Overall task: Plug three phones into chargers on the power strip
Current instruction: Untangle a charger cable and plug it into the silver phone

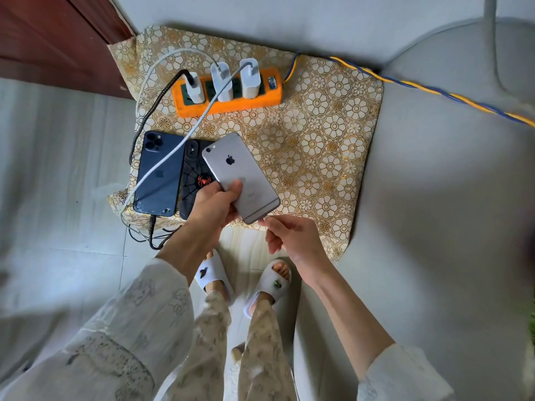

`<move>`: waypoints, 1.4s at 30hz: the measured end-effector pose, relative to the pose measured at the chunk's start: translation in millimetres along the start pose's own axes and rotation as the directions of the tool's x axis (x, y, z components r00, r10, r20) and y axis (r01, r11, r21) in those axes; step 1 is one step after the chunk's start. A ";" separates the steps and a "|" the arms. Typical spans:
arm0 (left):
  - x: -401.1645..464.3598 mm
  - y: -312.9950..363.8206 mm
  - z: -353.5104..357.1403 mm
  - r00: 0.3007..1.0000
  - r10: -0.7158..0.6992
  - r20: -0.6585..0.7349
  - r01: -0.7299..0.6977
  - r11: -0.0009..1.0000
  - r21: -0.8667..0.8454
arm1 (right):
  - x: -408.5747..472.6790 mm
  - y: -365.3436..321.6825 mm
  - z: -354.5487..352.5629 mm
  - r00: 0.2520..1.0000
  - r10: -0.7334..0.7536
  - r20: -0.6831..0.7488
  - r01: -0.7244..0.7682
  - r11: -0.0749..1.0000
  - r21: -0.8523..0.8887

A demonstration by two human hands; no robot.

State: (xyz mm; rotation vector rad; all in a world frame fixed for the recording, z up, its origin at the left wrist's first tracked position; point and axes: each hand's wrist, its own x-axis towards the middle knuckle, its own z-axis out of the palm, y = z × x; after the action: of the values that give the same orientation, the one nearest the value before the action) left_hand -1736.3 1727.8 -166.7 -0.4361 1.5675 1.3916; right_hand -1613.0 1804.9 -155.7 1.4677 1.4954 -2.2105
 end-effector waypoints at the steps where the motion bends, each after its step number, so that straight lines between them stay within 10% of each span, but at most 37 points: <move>1: 0.0 -0.5 -0.6 1.000 -0.008 -0.001 0.008 1.000 0.012 | -1.0 2.6 0.5 1.000 0.008 0.000 -0.008 1.000 0.016; 23: 0.9 9.4 -26.2 0.989 -0.063 0.131 -0.003 0.894 0.448 | 30.5 -1.5 9.5 0.991 0.115 0.072 -0.115 0.993 0.000; 26: 1.4 9.8 -31.3 0.990 0.088 0.107 -0.136 0.757 0.639 | 34.0 -0.7 19.2 0.996 0.088 0.014 -0.087 0.994 -0.073; 30: 4.0 3.6 -49.8 0.883 0.456 0.114 -0.278 0.313 0.908 | 44.5 -4.9 18.9 0.972 0.171 -0.160 -0.185 0.980 -0.076; 34: 6.8 -13.8 -75.6 0.883 0.375 0.284 -0.291 -0.039 0.956 | 51.4 -8.5 24.2 0.950 0.204 -0.237 -0.209 0.978 0.004; 42: 10.0 -13.9 -92.5 0.917 0.201 0.344 -0.332 -0.091 0.939 | 53.2 -6.6 45.2 0.932 -0.023 -0.361 -0.122 0.919 -0.374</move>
State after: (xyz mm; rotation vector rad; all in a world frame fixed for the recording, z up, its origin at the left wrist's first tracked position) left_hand -1768.4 1643.4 -193.0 0.9636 2.1872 0.0763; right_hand -1674.3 1795.5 -188.4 1.7990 1.8422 -1.5372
